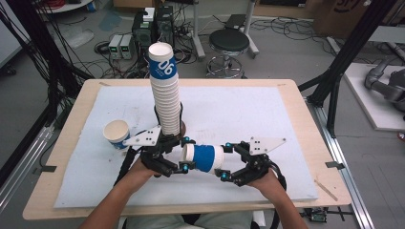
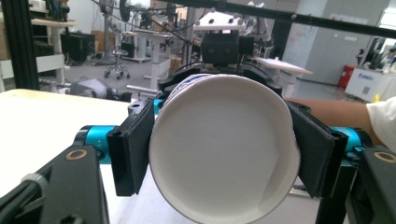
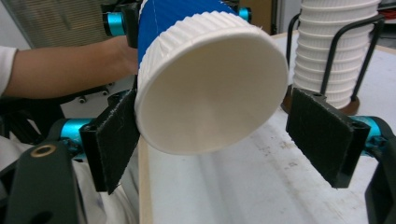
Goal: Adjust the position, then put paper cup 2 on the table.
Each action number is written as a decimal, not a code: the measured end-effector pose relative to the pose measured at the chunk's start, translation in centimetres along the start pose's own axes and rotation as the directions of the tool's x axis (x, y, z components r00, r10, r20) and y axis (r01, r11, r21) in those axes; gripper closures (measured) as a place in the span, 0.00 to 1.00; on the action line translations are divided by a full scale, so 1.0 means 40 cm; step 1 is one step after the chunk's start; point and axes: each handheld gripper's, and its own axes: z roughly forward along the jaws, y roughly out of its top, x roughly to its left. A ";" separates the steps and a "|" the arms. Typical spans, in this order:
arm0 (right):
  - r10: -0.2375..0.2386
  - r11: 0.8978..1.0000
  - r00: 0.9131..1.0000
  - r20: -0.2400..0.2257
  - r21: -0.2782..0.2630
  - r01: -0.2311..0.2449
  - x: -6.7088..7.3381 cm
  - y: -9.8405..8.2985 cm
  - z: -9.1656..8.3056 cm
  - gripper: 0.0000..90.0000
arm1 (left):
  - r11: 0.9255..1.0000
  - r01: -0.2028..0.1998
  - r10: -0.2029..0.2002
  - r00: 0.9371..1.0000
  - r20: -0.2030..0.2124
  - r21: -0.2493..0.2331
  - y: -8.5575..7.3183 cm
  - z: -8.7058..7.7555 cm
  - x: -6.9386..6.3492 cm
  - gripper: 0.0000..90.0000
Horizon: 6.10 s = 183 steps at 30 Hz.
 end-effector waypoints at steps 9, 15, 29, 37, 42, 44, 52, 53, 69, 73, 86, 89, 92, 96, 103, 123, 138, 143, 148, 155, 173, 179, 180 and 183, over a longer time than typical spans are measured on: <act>0.004 1.000 0.999 -0.037 0.000 -0.003 0.005 0.001 0.009 0.20 | 1.000 0.007 -0.007 1.000 0.024 -0.019 -0.004 0.010 -0.003 0.33; -0.005 1.000 0.999 -0.051 -0.024 0.004 0.002 0.001 -0.002 0.26 | 1.000 -0.011 0.011 1.000 0.027 -0.025 -0.005 0.011 -0.004 0.34; -0.016 1.000 0.999 -0.037 -0.008 0.016 -0.002 0.001 -0.020 0.37 | 0.999 -0.039 0.039 0.999 0.002 0.016 -0.014 0.017 -0.005 0.35; -0.018 1.000 0.999 -0.031 0.016 0.019 -0.004 0.002 -0.026 0.38 | 0.999 -0.003 0.005 0.999 -0.054 0.051 -0.016 0.021 -0.006 0.24; -0.010 1.000 1.000 -0.020 0.025 0.010 -0.010 0.000 -0.035 0.38 | 0.994 0.023 -0.012 0.994 -0.108 0.108 -0.014 0.019 -0.005 0.17; -0.007 1.000 1.000 -0.015 0.025 0.007 -0.012 0.001 -0.041 0.38 | 0.992 0.021 -0.007 0.994 -0.113 0.126 -0.010 0.017 -0.004 0.17; -0.023 0.998 1.000 0.013 0.061 0.022 -0.017 0.013 -0.069 0.38 | 0.984 -0.006 0.027 0.992 -0.120 0.177 0.008 -0.002 -0.007 0.17; -0.023 0.997 1.000 0.021 0.073 0.022 -0.017 0.015 -0.072 0.38 | 0.981 -0.015 0.039 0.992 -0.123 0.191 0.013 -0.003 -0.007 0.17; -0.169 0.894 0.985 0.034 0.427 0.139 -0.010 0.109 -0.027 0.38 | 0.906 -0.066 0.110 0.991 -0.082 0.419 0.090 0.052 -0.002 0.17; -0.210 0.841 0.977 0.022 0.513 0.170 -0.006 0.140 -0.007 0.38 | 0.877 -0.066 0.114 0.991 -0.072 0.475 0.090 0.072 0.006 0.17; -0.267 0.727 0.963 -0.018 0.652 0.214 0.017 0.197 0.044 0.37 | 0.794 -0.071 0.104 0.994 -0.019 0.604 0.078 0.138 0.017 0.19; -0.281 0.701 0.959 -0.033 0.676 0.228 0.020 0.200 0.058 0.37 | 0.771 -0.065 0.100 0.995 -0.019 0.633 0.071 0.148 0.021 0.20; -0.287 0.669 0.957 -0.038 0.707 0.229 0.025 0.202 0.073 0.37 | 0.753 -0.059 0.090 0.996 -0.014 0.655 0.065 0.157 0.022 0.22; -0.295 0.640 0.954 -0.049 0.731 0.235 0.029 0.204 0.087 0.37 | 0.744 -0.049 0.080 0.997 -0.016 0.666 0.059 0.161 0.027 0.23; -0.299 0.631 0.953 -0.052 0.738 0.238 0.032 0.206 0.094 0.37 | 0.738 -0.051 0.054 0.998 0.017 0.673 0.056 0.163 0.029 0.33; -0.255 0.838 0.966 0.043 0.509 0.199 0.021 0.206 0.038 0.22 | 0.898 -0.041 0.065 0.997 -0.039 0.438 0.018 0.114 0.043 0.32; -0.119 0.979 0.965 0.232 0.188 0.075 -0.001 0.172 -0.076 0.21 | 0.976 -0.042 0.084 0.978 -0.190 0.216 -0.016 0.055 0.071 0.32; -0.082 0.989 0.950 0.301 0.146 0.040 -0.008 0.124 -0.110 0.21 | 0.988 -0.060 0.092 0.969 -0.229 0.143 -0.022 0.041 0.076 0.32; -0.064 0.993 0.919 0.388 0.117 0.019 -0.017 0.067 -0.137 0.21 | 0.991 -0.092 0.112 0.963 -0.244 0.095 -0.026 0.031 0.080 0.32; -0.049 0.996 0.873 0.485 0.089 0.007 -0.030 -0.008 -0.163 0.21 | 0.991 -0.111 0.126 0.955 -0.269 0.068 -0.031 0.026 0.084 0.32; -0.019 0.998 0.861 0.509 0.055 -0.010 -0.030 -0.033 -0.188 0.21 | 0.992 -0.126 0.124 0.950 -0.287 0.012 -0.025 0.021 0.087 0.31; -0.006 0.999 0.858 0.514 0.040 -0.017 -0.030 -0.032 -0.195 0.21 | 0.993 -0.115 0.107 0.947 -0.303 -0.006 -0.026 0.024 0.093 0.31; -0.008 0.999 0.858 0.513 0.041 -0.015 -0.031 -0.033 -0.196 0.21 | 0.993 -0.114 0.106 0.947 -0.303 -0.008 -0.025 0.025 0.093 0.31; -0.008 0.999 0.857 0.515 0.042 -0.016 -0.033 -0.032 -0.195 0.21 | 0.993 -0.121 0.115 0.946 -0.302 -0.003 -0.019 0.026 0.095 0.31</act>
